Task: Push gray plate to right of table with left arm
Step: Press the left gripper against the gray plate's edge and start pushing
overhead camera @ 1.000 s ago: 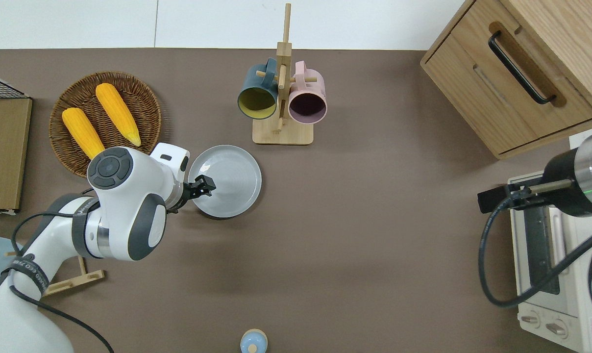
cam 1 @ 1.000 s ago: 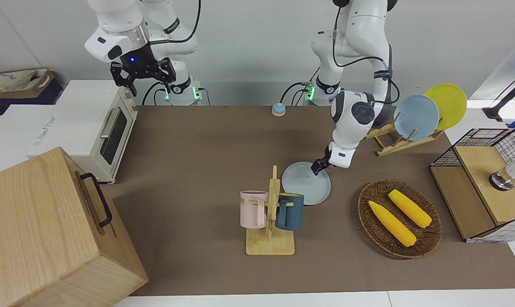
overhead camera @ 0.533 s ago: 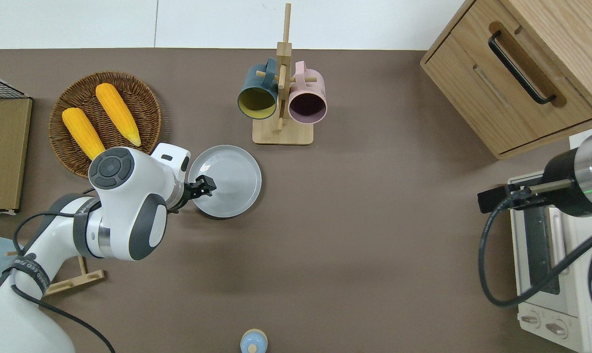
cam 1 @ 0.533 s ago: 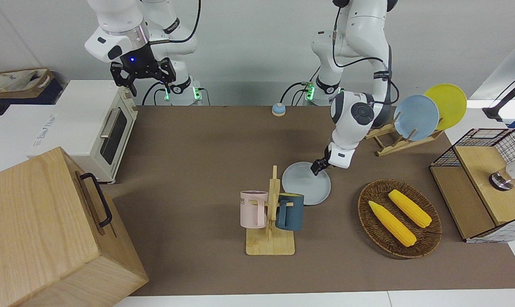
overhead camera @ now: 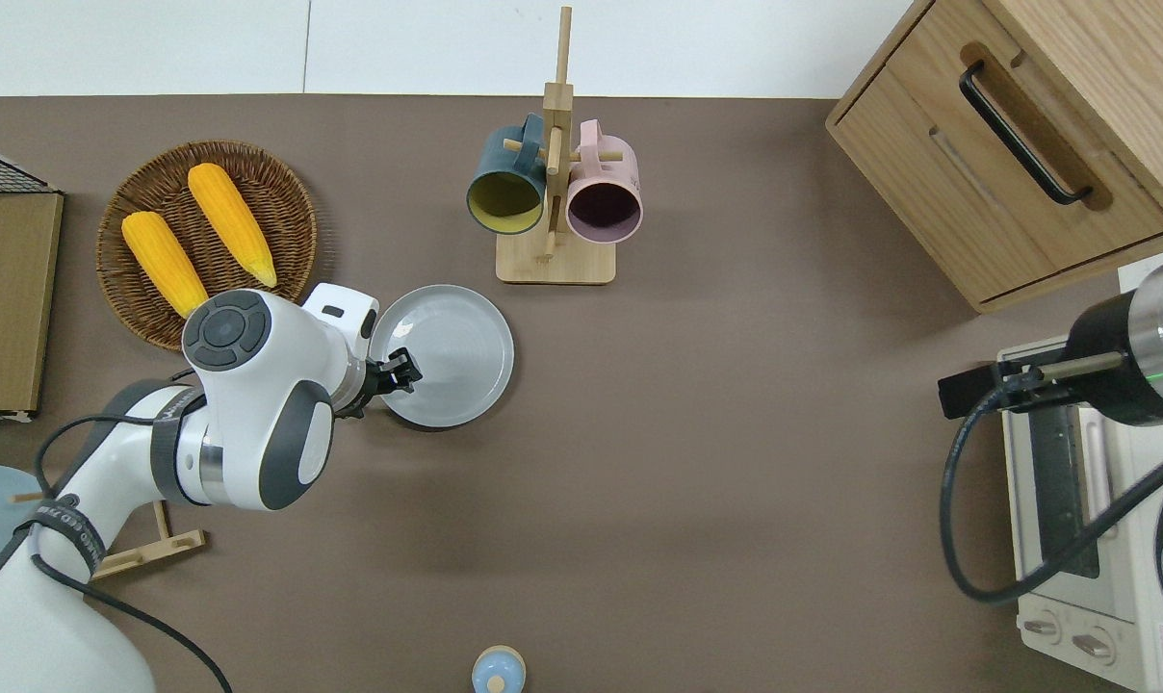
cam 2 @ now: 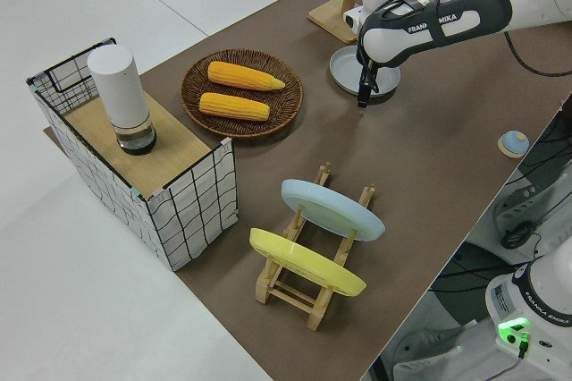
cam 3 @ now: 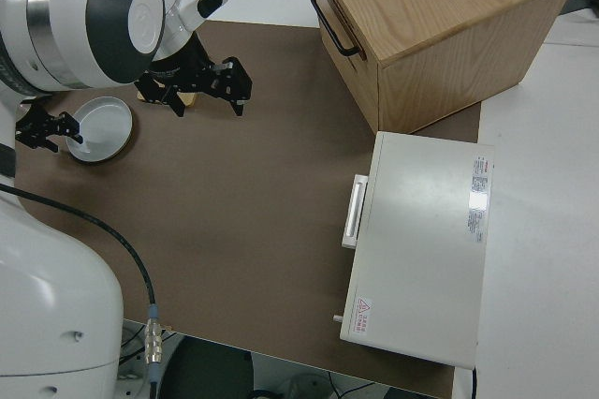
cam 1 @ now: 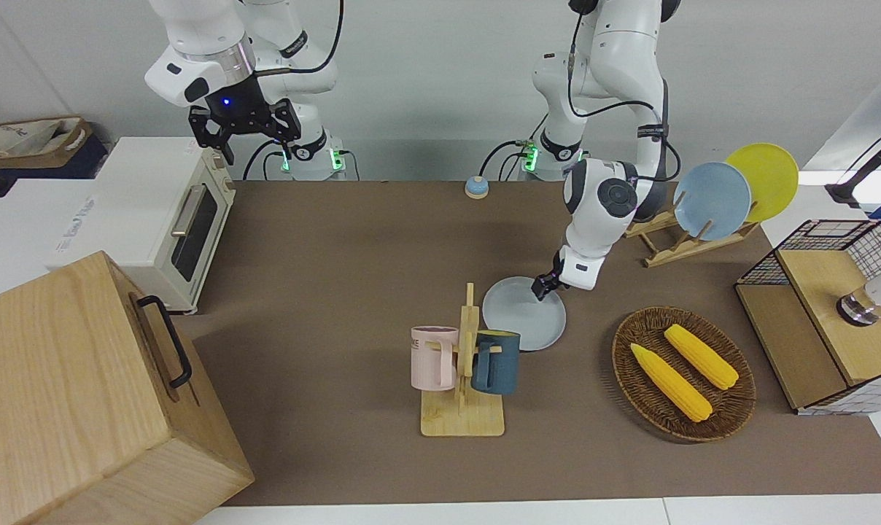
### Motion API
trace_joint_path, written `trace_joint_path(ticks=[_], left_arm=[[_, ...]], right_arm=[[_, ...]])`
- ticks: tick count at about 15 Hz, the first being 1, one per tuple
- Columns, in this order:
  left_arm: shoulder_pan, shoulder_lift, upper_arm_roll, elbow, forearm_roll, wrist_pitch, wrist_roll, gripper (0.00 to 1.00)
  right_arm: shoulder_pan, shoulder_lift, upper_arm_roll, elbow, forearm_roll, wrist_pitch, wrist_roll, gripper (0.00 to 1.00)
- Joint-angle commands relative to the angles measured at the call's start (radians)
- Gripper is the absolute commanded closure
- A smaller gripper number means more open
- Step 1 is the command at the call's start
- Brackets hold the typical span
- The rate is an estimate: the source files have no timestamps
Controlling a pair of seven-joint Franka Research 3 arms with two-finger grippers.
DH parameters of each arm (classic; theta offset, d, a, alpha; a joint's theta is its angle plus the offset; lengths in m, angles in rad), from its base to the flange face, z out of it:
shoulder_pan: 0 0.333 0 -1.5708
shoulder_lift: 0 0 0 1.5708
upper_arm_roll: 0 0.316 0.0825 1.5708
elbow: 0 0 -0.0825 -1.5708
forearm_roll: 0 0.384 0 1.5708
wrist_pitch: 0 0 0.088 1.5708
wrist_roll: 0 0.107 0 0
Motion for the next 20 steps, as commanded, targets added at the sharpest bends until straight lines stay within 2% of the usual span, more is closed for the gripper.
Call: trace_joint_path(ticks=[1,2,3,6,7,14,20], left_arm=[[-0.021,0.0,0.013,-0.011,0.0,0.023,-0.013,0.49],[-0.021,0.002,0.013,-0.011,0.0,0.023,-0.014,0.54],[-0.021,0.005,0.013,-0.011,0.0,0.023,-0.014,0.64],[-0.021,0.006,0.013,-0.011,0.0,0.023,-0.016,0.98],[-0.021,0.006,0.013,-0.011,0.0,0.023,-0.016,1.0],[-0.033,0.012,0.013,-0.011,0.0,0.023,-0.016,1.0],[-0.085,0.015,0.013,-0.011,0.0,0.023,-0.098,1.0]], right_arm=[[-0.02,-0.003,0.013,0.008,0.01,-0.014,0.002,0.017],[-0.02,-0.003,0.015,0.008,0.01,-0.014,0.002,0.017],[-0.02,-0.003,0.013,0.008,0.01,-0.014,0.001,0.017],[-0.02,-0.003,0.013,0.008,0.01,-0.014,0.002,0.017],[-0.02,-0.003,0.015,0.008,0.01,-0.014,0.001,0.017],[-0.02,-0.003,0.013,0.008,0.01,-0.014,0.002,0.017],[-0.02,-0.003,0.013,0.008,0.01,-0.014,0.001,0.017]])
